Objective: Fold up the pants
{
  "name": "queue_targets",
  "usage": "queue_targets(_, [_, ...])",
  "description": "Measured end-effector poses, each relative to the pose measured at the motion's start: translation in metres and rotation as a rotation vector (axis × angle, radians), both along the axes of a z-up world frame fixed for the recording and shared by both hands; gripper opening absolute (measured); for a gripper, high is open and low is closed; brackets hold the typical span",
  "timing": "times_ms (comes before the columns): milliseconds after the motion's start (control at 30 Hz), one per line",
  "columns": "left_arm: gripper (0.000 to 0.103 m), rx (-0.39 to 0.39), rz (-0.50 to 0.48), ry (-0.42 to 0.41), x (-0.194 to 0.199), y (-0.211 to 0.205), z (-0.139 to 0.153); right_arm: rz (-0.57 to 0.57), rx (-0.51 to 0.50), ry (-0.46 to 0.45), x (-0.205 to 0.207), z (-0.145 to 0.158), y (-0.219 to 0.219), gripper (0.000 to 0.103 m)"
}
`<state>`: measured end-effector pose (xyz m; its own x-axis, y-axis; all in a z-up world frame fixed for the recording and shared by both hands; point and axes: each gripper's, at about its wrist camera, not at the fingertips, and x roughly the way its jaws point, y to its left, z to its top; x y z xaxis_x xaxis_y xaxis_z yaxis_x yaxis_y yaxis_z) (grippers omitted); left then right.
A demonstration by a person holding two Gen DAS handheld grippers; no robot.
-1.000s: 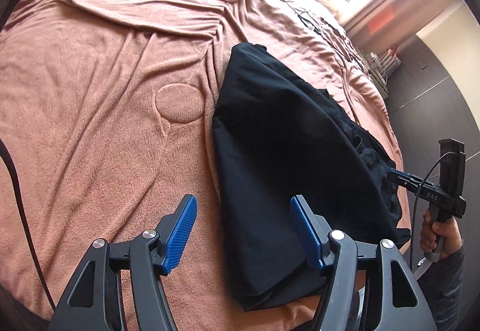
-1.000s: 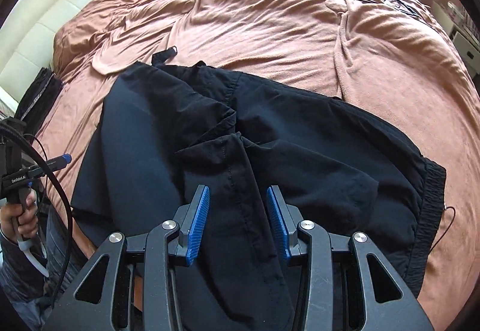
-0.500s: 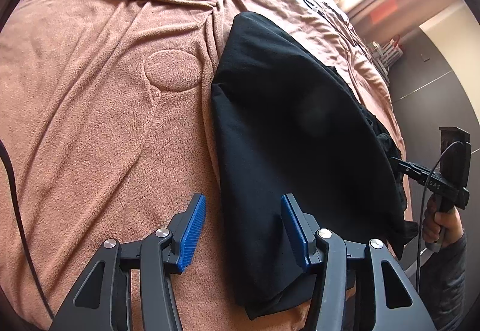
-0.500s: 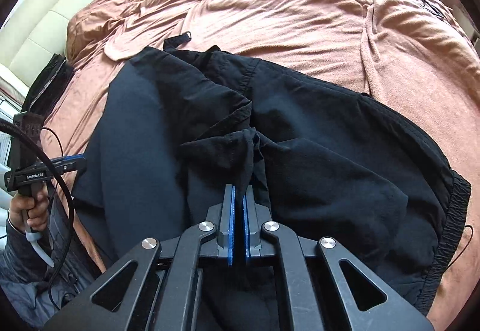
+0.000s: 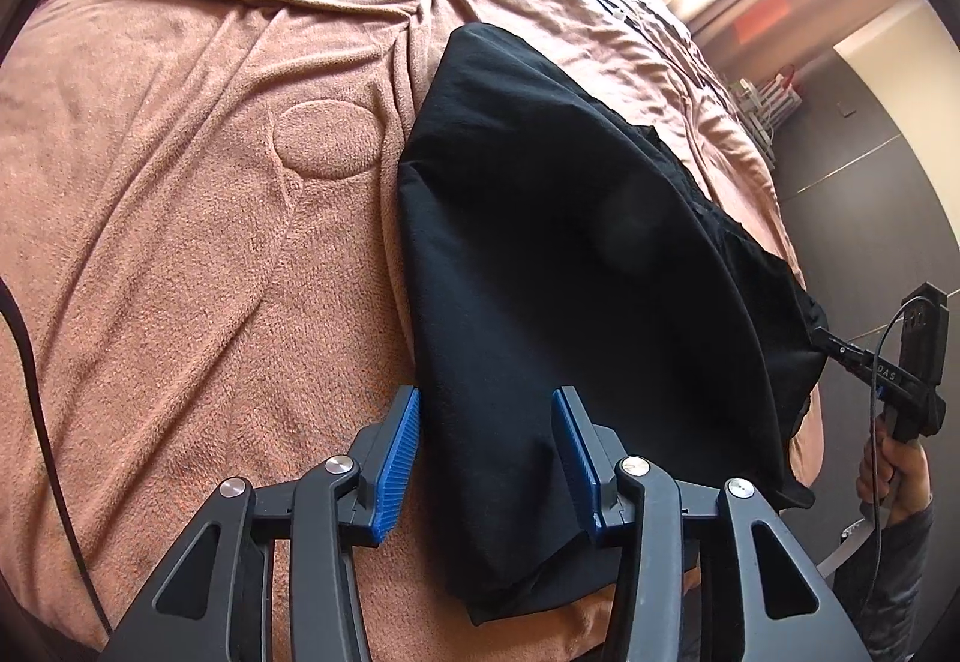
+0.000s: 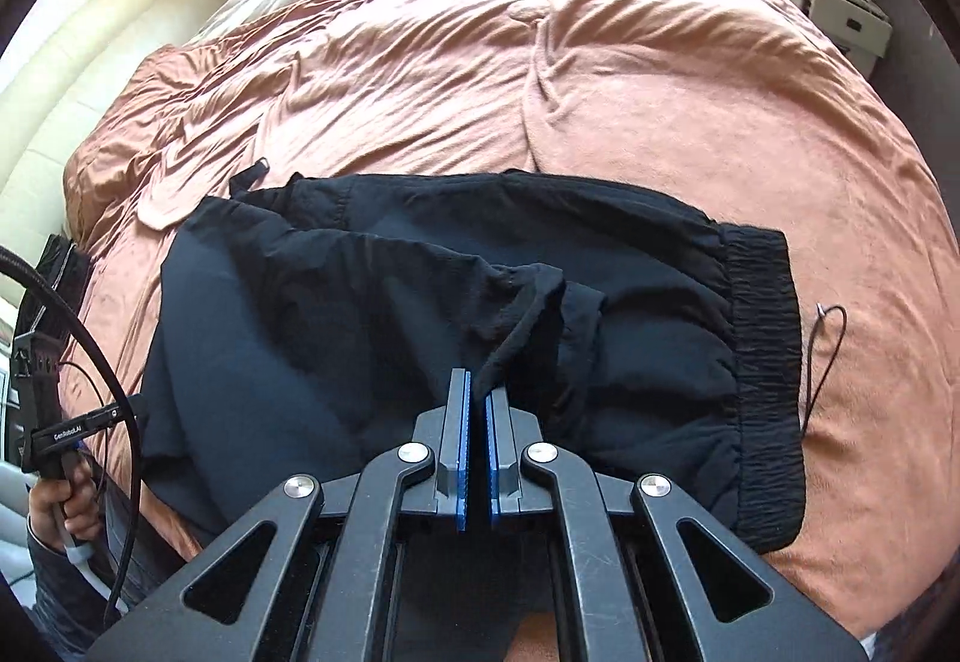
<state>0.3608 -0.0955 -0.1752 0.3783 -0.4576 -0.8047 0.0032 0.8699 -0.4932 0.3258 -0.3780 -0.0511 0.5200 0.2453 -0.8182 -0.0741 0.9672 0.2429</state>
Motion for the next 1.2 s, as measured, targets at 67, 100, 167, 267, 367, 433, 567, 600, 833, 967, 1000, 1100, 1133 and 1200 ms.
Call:
queue_targets(67, [0.047,0.008,-0.001,-0.003,0.000,-0.001,0.001,-0.037,0.006,0.025,-0.001,-0.005,-0.004,0.001])
queue_targets(100, [0.047,0.013,-0.001,-0.003,0.000,-0.001,0.002,-0.051,0.008,0.036,-0.002,-0.007,-0.006,0.001])
queue_targets(167, [0.045,0.023,-0.002,-0.001,0.000,-0.001,0.001,-0.065,0.001,0.066,-0.006,-0.013,-0.008,0.002])
queue_targets(267, [0.044,0.025,0.005,0.005,0.000,0.001,0.001,-0.078,0.025,0.064,-0.007,-0.013,-0.011,0.005])
queue_targets(367, [0.044,0.023,0.010,0.004,0.000,0.003,0.001,-0.109,0.048,0.055,-0.012,-0.014,-0.020,0.025])
queue_targets(433, [0.044,0.021,0.015,0.003,0.001,0.004,0.002,-0.115,0.070,0.046,-0.015,-0.015,-0.024,0.040])
queue_targets(567, [0.044,0.018,0.020,0.003,0.001,0.005,0.001,-0.116,0.129,0.051,-0.018,-0.022,-0.033,0.044])
queue_targets(600, [0.044,0.017,0.020,0.005,0.001,0.005,0.000,-0.114,0.160,0.056,-0.016,-0.027,-0.036,0.044])
queue_targets(833, [0.044,0.022,0.017,0.026,0.003,0.003,-0.011,-0.145,0.312,0.098,0.003,-0.062,-0.055,0.044])
queue_targets(967, [0.041,0.022,0.015,0.025,0.004,0.002,-0.011,-0.143,0.389,0.078,0.010,-0.072,-0.064,0.039])
queue_targets(1000, [0.041,0.022,0.017,0.024,0.004,0.002,-0.010,-0.139,0.390,0.065,0.010,-0.071,-0.065,0.020])
queue_targets(1100, [0.041,0.021,0.018,0.021,0.004,0.003,-0.009,-0.125,0.384,0.037,0.007,-0.065,-0.071,0.005])
queue_targets(1133, [0.041,0.021,0.021,0.020,0.003,0.003,-0.008,-0.118,0.371,0.022,0.005,-0.061,-0.072,0.004])
queue_targets(1200, [0.041,0.018,0.025,0.020,0.003,0.004,-0.009,-0.114,0.328,-0.006,-0.001,-0.051,-0.072,0.004])
